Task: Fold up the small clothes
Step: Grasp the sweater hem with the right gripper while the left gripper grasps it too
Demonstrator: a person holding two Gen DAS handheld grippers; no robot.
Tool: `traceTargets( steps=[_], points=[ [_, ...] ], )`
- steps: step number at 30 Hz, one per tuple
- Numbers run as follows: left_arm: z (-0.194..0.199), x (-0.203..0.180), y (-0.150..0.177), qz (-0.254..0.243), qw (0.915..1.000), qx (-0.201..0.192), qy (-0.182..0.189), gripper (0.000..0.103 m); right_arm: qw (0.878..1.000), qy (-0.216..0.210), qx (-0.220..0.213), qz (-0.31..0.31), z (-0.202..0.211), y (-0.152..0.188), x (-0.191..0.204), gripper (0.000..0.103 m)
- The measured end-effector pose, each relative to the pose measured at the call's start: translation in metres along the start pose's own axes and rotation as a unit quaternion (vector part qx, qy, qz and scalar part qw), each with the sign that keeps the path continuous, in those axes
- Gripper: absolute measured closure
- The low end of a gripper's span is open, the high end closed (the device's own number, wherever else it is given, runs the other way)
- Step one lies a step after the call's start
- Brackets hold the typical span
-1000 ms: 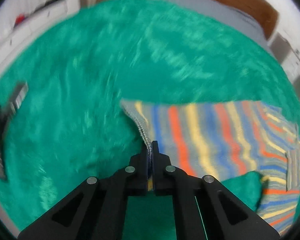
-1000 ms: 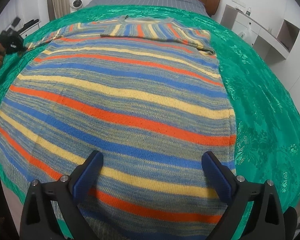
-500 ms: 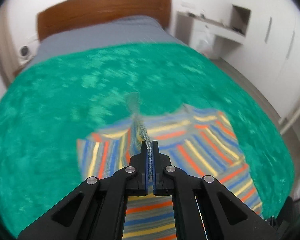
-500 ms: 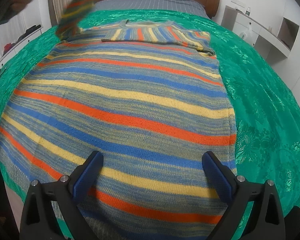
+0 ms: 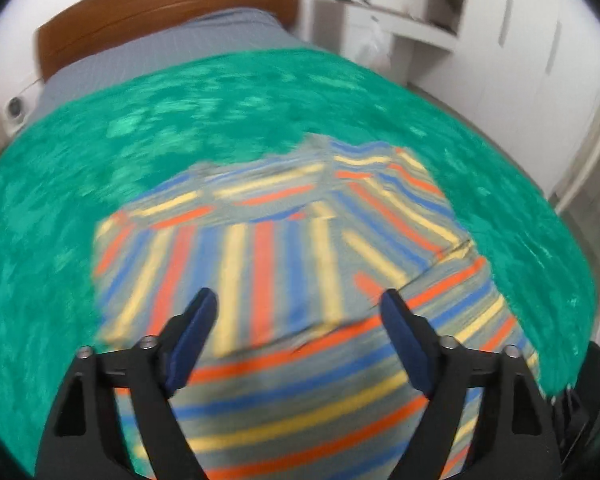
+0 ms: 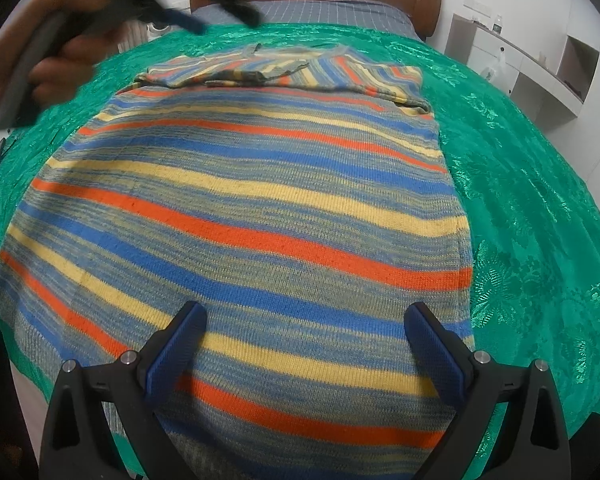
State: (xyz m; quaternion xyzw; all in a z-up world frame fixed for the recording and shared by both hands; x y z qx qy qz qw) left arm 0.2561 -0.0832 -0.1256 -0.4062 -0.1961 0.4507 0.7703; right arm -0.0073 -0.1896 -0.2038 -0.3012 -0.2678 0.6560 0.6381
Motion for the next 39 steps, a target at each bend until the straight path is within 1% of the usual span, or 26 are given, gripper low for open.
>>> traceTargets(
  steps=[3,5,8,10,11,12,13,14,15,16,17,18,19,21,22,23,26,27,28,29,30,33,34,36,38,39],
  points=[
    [0.027,0.057,0.027,0.04,0.998,-0.002,-0.049,0.013,1.0,-0.015,0.011,-0.018,0.004,-0.005,-0.004,0.006],
    [0.032,0.088,0.049,0.05,0.9959,0.018,-0.072,0.014,0.998,-0.036,0.01,-0.042,0.011,-0.017,-0.006,0.013],
    [0.031,0.101,0.064,0.054,0.9949,0.034,-0.078,0.019,0.993,-0.084,-0.016,-0.078,0.022,-0.058,-0.008,0.013],
    [0.024,0.101,0.061,0.051,0.995,0.027,-0.082,0.021,0.987,-0.121,-0.032,-0.098,0.018,-0.096,-0.011,0.014],
    [0.016,0.1,0.057,0.049,0.9948,0.023,-0.085,0.023,0.984,-0.137,-0.036,-0.111,0.012,-0.113,-0.014,0.018],
    [0.01,0.101,0.055,0.047,0.9942,0.02,-0.094,0.028,0.978,-0.153,-0.039,-0.134,0.002,-0.133,-0.02,0.02],
    [0.001,0.107,0.057,0.043,0.992,0.023,-0.117,0.04,0.973,-0.164,-0.04,-0.156,-0.01,-0.151,-0.026,0.024],
    [-0.009,0.115,0.062,0.045,0.9874,0.036,-0.148,0.05,0.968,-0.171,-0.037,-0.179,-0.025,-0.167,-0.035,0.029],
    [-0.016,0.124,0.069,0.062,0.9822,0.05,-0.17,0.071,0.963,-0.177,-0.031,-0.199,-0.039,-0.177,-0.041,0.031],
    [-0.019,0.133,0.077,0.109,0.9793,0.049,-0.163,0.071,0.956,-0.183,-0.018,-0.228,-0.06,-0.189,-0.051,0.038],
    [-0.014,0.14,0.08,0.148,0.9759,0.03,-0.157,0.073,0.95,-0.185,-0.006,-0.253,-0.078,-0.196,-0.058,0.042],
    [-0.012,0.143,0.082,0.167,0.9734,0.022,-0.155,0.074,0.939,-0.191,0.014,-0.287,-0.101,-0.202,-0.066,0.045],
    [-0.011,0.144,0.084,0.178,0.972,0.015,-0.152,0.075,0.93,-0.195,0.025,-0.311,-0.116,-0.206,-0.069,0.05],
    [-0.01,0.142,0.086,0.173,0.9731,0.009,-0.152,0.075,0.91,-0.211,0.044,-0.354,-0.146,-0.21,-0.072,0.052],
    [-0.009,0.141,0.087,0.168,0.9739,0.006,-0.152,0.075,0.899,-0.22,0.063,-0.373,-0.165,-0.209,-0.069,0.054],
    [-0.009,0.141,0.088,0.167,0.9744,0.004,-0.151,0.075,0.895,-0.215,0.079,-0.382,-0.18,-0.207,-0.066,0.054],
    [-0.008,0.141,0.088,0.176,0.9739,-0.004,-0.144,0.074,0.89,-0.204,0.109,-0.392,-0.207,-0.197,-0.053,0.054],
    [-0.008,0.141,0.088,0.177,0.9737,-0.005,-0.143,0.074,0.889,-0.203,0.115,-0.393,-0.214,-0.195,-0.048,0.054],
    [-0.008,0.142,0.089,0.179,0.9736,-0.008,-0.142,0.074,0.888,-0.208,0.116,-0.393,-0.218,-0.194,-0.043,0.061],
    [-0.007,0.143,0.09,0.18,0.9735,-0.009,-0.141,0.074,0.892,-0.211,0.116,-0.383,-0.222,-0.195,-0.037,0.085],
    [-0.006,0.145,0.091,0.182,0.9733,-0.01,-0.139,0.074,0.902,-0.198,0.112,-0.368,-0.219,-0.196,-0.035,0.102],
    [-0.01,0.147,0.091,0.189,0.9724,-0.013,-0.135,0.073,0.93,-0.151,0.058,-0.329,-0.201,-0.21,-0.049,0.1],
    [-0.011,0.147,0.09,0.188,0.9725,-0.014,-0.136,0.072,0.936,-0.138,0.05,-0.319,-0.198,-0.212,-0.052,0.1],
    [-0.011,0.145,0.09,0.185,0.9727,-0.014,-0.139,0.072,0.948,-0.117,0.059,-0.291,-0.201,-0.209,-0.053,0.1],
    [-0.01,0.145,0.089,0.186,0.9727,-0.012,-0.138,0.072,0.952,-0.103,0.078,-0.276,-0.209,-0.199,-0.051,0.1],
    [-0.008,0.146,0.088,0.188,0.9727,-0.01,-0.135,0.07,0.954,-0.105,0.09,-0.267,-0.214,-0.195,-0.047,0.1]
  ],
)
Point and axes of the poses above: each gripper's, at about its wrist camera, not at the fingertips, and z roughly against the way its jaws point, x to its left, y to its underside, the point moved 6 cm from there along -z, roughly the way its jaws point, and after that the axes turned 14 degrees about -x, right-handed, at the moved point
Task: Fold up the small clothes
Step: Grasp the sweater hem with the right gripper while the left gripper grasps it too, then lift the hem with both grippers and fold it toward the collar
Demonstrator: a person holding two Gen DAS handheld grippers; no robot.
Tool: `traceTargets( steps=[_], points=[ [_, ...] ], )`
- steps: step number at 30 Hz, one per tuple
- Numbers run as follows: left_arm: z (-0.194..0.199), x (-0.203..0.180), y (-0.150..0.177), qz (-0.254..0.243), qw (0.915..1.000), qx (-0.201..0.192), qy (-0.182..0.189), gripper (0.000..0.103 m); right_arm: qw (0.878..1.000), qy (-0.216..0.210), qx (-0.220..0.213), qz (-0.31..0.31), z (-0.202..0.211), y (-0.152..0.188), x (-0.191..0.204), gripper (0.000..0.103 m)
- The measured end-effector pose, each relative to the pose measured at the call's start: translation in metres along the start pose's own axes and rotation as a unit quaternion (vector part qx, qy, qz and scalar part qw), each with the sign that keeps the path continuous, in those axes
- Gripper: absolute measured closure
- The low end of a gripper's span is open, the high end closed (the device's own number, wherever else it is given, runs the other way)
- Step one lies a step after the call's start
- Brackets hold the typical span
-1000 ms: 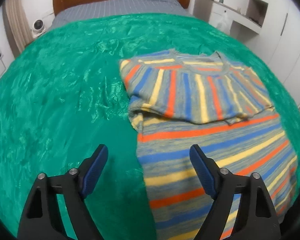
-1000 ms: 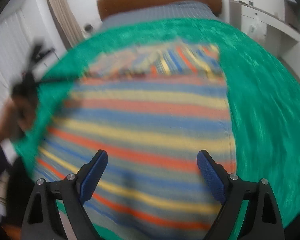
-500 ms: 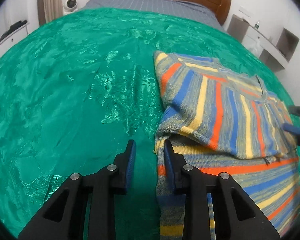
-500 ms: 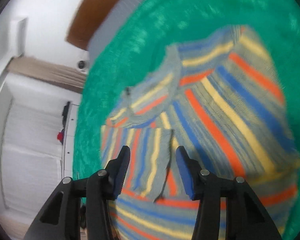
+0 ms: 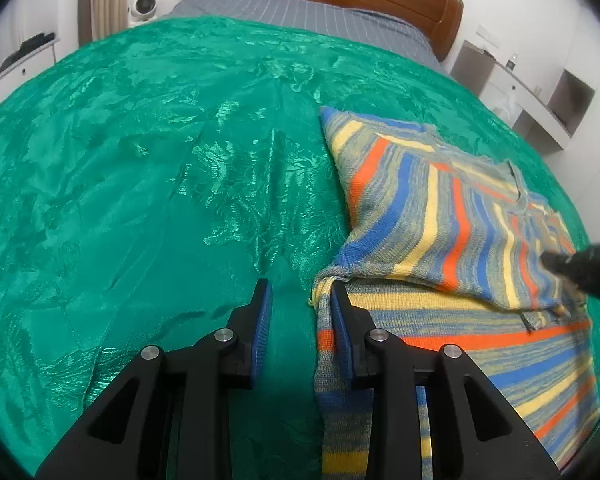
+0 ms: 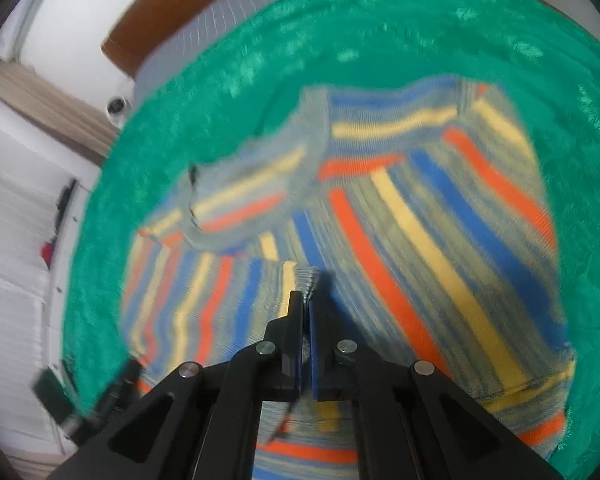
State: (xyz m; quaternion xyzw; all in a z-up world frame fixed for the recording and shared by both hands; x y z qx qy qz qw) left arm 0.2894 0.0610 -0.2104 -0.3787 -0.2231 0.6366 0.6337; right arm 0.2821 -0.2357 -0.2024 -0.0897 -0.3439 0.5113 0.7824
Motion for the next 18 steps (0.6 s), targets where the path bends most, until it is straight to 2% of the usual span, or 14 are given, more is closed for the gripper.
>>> traceTargets(
  steps=[2,3,4,5,7,10,13,16,18],
  points=[
    [0.009,0.004,-0.001,0.002,0.9999,0.011,0.002,0.063,1.0,-0.003,-0.001,0.01,0.002,0.003,-0.002,0.094],
    [0.019,0.008,0.0,0.0,0.9999,0.016,-0.003,0.055,1.0,-0.003,-0.006,0.014,0.011,0.004,-0.004,0.09],
    [0.028,0.012,0.002,-0.004,0.9998,0.018,-0.006,0.045,1.0,-0.003,-0.011,0.02,0.019,0.005,-0.005,0.078],
    [0.039,0.016,0.004,-0.006,0.9998,0.018,-0.005,0.041,0.999,-0.004,-0.017,0.031,0.034,0.007,-0.008,0.065],
    [0.07,0.022,0.017,-0.004,0.9994,0.028,0.019,0.032,0.997,-0.011,-0.028,0.077,0.067,0.018,-0.013,0.056],
    [0.107,0.022,0.052,-0.016,0.9962,0.071,0.047,0.026,0.987,-0.028,-0.01,0.155,0.118,0.058,-0.026,0.056],
    [0.136,0.016,0.093,-0.052,0.991,0.113,0.05,0.026,0.976,-0.013,0.032,0.215,0.158,0.119,-0.05,0.056],
    [0.166,0.009,0.126,-0.082,0.986,0.137,0.049,0.026,0.97,0.014,0.064,0.233,0.199,0.179,-0.084,0.056],
    [0.175,0.008,0.142,-0.073,0.9831,0.159,0.053,0.027,0.971,0.024,0.075,0.224,0.224,0.207,-0.105,0.056]
  ],
)
Point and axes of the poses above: each gripper's, at about its wrist camera, not at the fingertips, and z roughly against the way its jaws point, x to its left, y to its underside, the point moved 6 cm from there along -z, roughly the way its jaws point, and after that the axes turned 14 degrees about -x, right-handed, at the moved point
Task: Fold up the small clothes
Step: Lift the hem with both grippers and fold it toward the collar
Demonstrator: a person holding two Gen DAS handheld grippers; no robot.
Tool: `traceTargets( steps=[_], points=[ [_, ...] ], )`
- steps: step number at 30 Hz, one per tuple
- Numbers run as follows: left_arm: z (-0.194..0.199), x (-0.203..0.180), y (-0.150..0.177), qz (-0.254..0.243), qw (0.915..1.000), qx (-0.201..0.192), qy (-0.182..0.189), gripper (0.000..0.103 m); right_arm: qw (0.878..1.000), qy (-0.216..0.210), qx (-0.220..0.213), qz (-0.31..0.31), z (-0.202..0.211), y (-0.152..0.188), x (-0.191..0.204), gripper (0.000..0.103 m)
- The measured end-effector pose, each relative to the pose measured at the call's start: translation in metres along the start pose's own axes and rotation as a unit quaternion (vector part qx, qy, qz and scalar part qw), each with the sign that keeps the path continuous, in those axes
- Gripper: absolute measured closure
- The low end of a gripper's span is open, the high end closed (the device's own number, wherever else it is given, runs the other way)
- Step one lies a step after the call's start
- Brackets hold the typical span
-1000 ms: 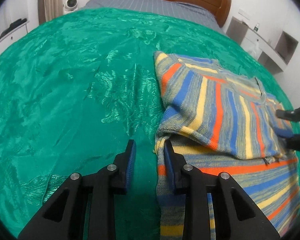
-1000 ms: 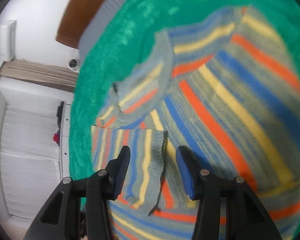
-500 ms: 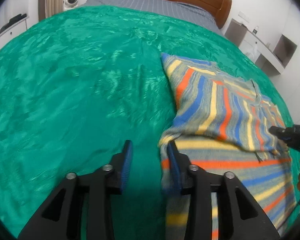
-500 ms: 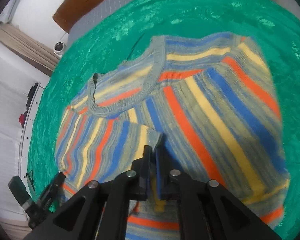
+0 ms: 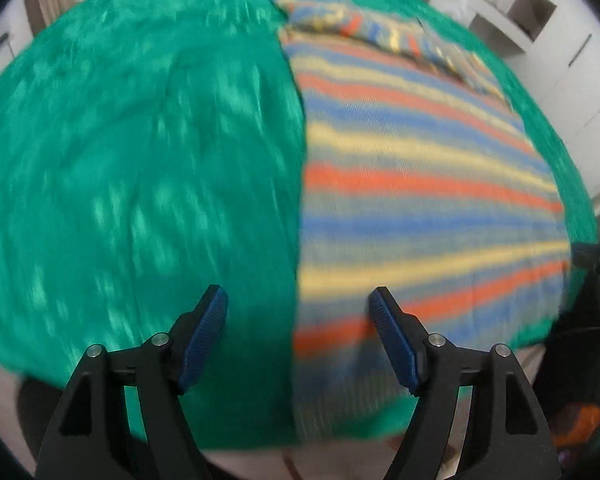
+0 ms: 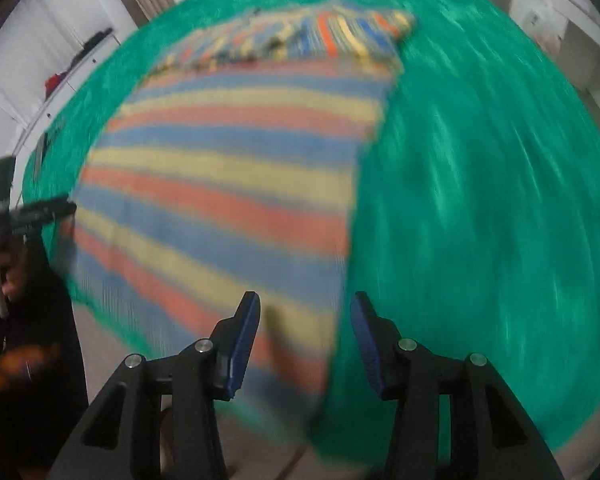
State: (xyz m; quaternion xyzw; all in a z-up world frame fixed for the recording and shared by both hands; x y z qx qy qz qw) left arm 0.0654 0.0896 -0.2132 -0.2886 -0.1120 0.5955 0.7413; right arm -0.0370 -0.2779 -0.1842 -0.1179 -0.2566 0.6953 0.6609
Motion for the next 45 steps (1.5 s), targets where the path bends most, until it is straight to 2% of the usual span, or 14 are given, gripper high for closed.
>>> traceTargets(
  steps=[2,5,9,10,12,13,14,15,22,31,35,38,43,45],
  points=[
    [-0.002,-0.004,0.016,0.006,0.9997,0.025,0.004,0.029,1.0,-0.003,0.01,-0.026,0.013,0.028,-0.004,0.056],
    [-0.004,-0.015,0.023,-0.023,0.9994,0.026,-0.006,0.036,0.997,-0.017,0.017,-0.071,0.017,0.053,-0.007,0.056],
    [-0.009,-0.019,0.023,-0.01,0.9993,0.037,0.007,0.066,0.994,-0.037,-0.009,-0.099,0.009,0.049,-0.005,0.056],
    [-0.011,-0.017,0.024,-0.008,0.9992,0.04,0.001,0.079,0.994,-0.037,-0.002,-0.102,0.002,0.05,-0.005,0.056],
    [-0.012,-0.014,0.024,0.002,0.999,0.044,-0.003,0.095,0.993,-0.039,0.027,-0.112,-0.014,0.054,-0.004,0.058],
    [-0.008,-0.008,0.025,0.016,0.9989,0.044,0.005,0.097,0.992,-0.045,0.032,-0.113,-0.017,0.053,-0.002,0.067],
    [-0.005,-0.005,0.024,0.03,0.9986,0.042,0.014,0.098,0.992,-0.046,0.032,-0.112,-0.016,0.052,-0.002,0.09],
    [-0.002,-0.003,0.025,0.04,0.9982,0.041,0.019,0.099,0.992,-0.045,0.03,-0.11,-0.014,0.052,-0.003,0.097],
    [0.03,-0.005,0.022,0.055,0.9969,0.014,0.054,0.101,0.994,-0.054,-0.007,-0.095,0.028,0.04,0.001,0.097],
    [0.061,-0.003,0.03,0.051,0.9959,0.006,0.075,0.101,0.996,-0.052,-0.004,-0.076,0.048,0.043,0.014,0.098],
    [0.071,0.0,0.03,0.081,0.9921,0.007,0.096,0.101,0.994,-0.059,-0.004,-0.09,0.058,0.045,0.011,0.098],
    [0.08,0.007,0.0,0.124,0.9845,-0.025,0.122,0.101,0.988,-0.085,-0.024,-0.123,0.064,0.03,0.006,0.098],
    [0.073,0.022,-0.083,0.17,0.9699,-0.09,0.149,0.101,0.973,-0.125,-0.093,-0.171,0.061,-0.045,-0.02,0.098],
    [0.062,0.026,-0.119,0.167,0.9693,-0.114,0.14,0.101,0.969,-0.127,-0.116,-0.18,0.051,-0.079,-0.034,0.098]
  ],
)
Point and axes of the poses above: each gripper's, at about its wrist camera, not at the fingertips, and z roughly against the way its jaws point, x to its left, y to its underside, the point moved 6 cm from there along -z, roughly the way its jaws point, and after that the axes turned 14 degrees about -x, right-handed, at the moved point
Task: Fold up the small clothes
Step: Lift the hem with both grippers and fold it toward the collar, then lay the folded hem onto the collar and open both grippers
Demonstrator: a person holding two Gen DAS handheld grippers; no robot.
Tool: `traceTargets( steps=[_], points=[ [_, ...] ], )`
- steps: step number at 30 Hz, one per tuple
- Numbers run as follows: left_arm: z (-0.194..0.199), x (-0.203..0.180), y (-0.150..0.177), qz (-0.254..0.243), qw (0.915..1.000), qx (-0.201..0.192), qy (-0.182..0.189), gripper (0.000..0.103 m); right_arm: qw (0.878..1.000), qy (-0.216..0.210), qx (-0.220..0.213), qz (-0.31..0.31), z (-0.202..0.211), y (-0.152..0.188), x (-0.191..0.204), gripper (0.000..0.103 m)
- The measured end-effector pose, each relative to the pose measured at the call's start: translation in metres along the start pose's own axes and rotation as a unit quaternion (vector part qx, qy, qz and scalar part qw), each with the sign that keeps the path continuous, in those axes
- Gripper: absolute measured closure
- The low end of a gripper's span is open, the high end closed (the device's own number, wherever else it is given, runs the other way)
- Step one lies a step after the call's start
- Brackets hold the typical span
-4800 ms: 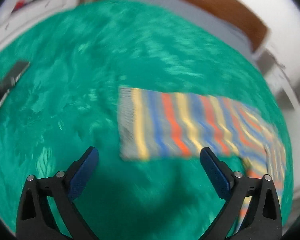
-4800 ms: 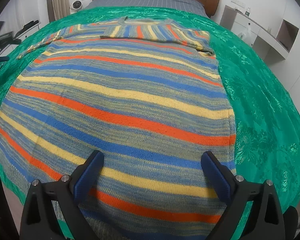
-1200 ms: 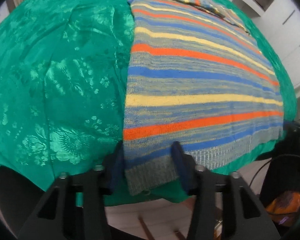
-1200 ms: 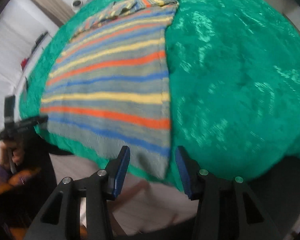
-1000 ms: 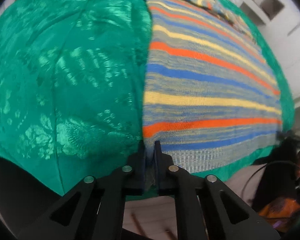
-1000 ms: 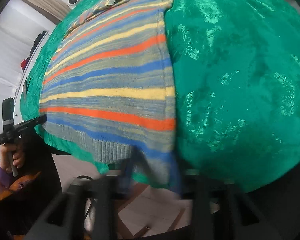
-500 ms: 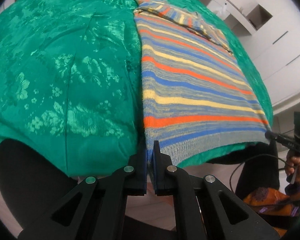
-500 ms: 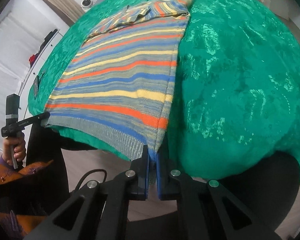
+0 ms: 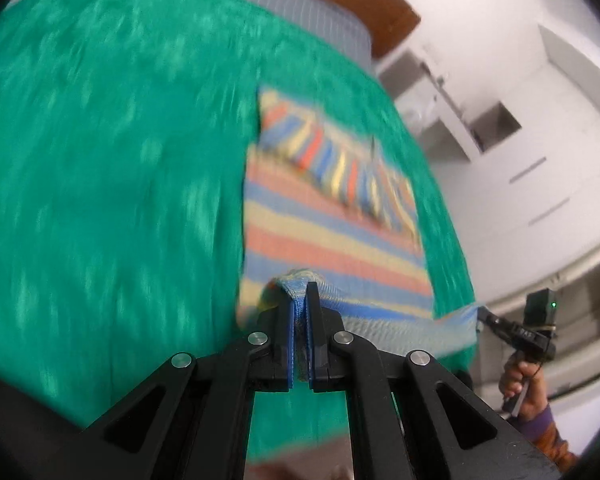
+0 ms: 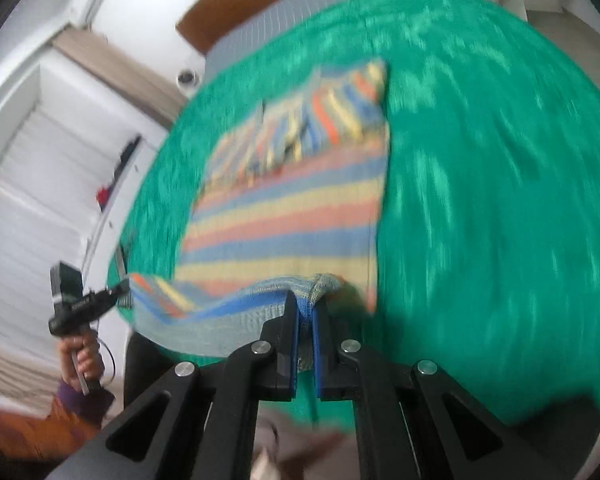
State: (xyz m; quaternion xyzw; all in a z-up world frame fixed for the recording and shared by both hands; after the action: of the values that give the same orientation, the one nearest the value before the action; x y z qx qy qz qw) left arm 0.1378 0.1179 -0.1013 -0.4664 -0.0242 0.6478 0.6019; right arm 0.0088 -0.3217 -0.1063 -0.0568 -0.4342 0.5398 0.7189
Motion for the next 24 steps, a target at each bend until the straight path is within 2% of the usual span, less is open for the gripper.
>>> traceTargets(
  steps=[5,11,15,21,23,24],
  points=[
    [-0.084,0.0,-0.084,0.012,0.9995,-0.024,-0.015,0.101,0.999,0.006,-0.041,-0.035,-0.063,-0.09,-0.022,0.098],
    [-0.181,0.008,-0.147,0.043,0.9977,-0.025,-0.046,0.101,0.997,0.014,-0.043,-0.061,-0.144,-0.169,-0.044,0.098],
    [-0.232,0.019,-0.167,0.048,0.9964,-0.015,-0.069,0.101,0.997,0.021,-0.037,-0.071,-0.188,-0.208,-0.062,0.098],
    [-0.296,0.031,-0.181,0.027,0.994,-0.003,-0.105,0.097,0.994,0.044,-0.033,-0.099,-0.246,-0.23,-0.097,0.098],
    [-0.306,0.037,-0.188,0.044,0.9922,-0.01,-0.116,0.084,0.991,0.04,-0.042,-0.122,-0.255,-0.233,-0.106,0.095],
    [-0.307,0.041,-0.192,0.058,0.9909,-0.015,-0.12,0.055,0.988,0.039,-0.053,-0.14,-0.256,-0.235,-0.11,0.092]
  ],
)
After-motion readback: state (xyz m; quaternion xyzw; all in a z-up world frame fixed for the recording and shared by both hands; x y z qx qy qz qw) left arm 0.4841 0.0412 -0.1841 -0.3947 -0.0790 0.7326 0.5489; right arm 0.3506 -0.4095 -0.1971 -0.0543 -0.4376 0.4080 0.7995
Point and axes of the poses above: each gripper's, at about its wrist camera, not at the fingertips, and z roughly against the way its jaws point, x to its left, y to its underside, the point moved 6 cm from there along -z, roughly the way its jaws point, and after that the axes turned 14 degrees about -x, right-handed, at the moved point
